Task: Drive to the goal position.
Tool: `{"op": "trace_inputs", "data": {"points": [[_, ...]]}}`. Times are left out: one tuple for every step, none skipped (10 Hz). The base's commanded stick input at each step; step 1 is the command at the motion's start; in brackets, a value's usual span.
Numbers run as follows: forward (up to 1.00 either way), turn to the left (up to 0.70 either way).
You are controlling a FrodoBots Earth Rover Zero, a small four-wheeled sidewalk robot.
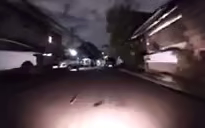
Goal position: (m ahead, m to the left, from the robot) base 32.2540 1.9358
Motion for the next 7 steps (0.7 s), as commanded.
{"op": "trace_inputs", "data": {"points": [[1.00, -0.24], [1.00, 0.00], [1.00, 0.00], [1.00, 0.00], [1.00, 0.02], [1.00, 0.18], [1.00, 0.27]]}}
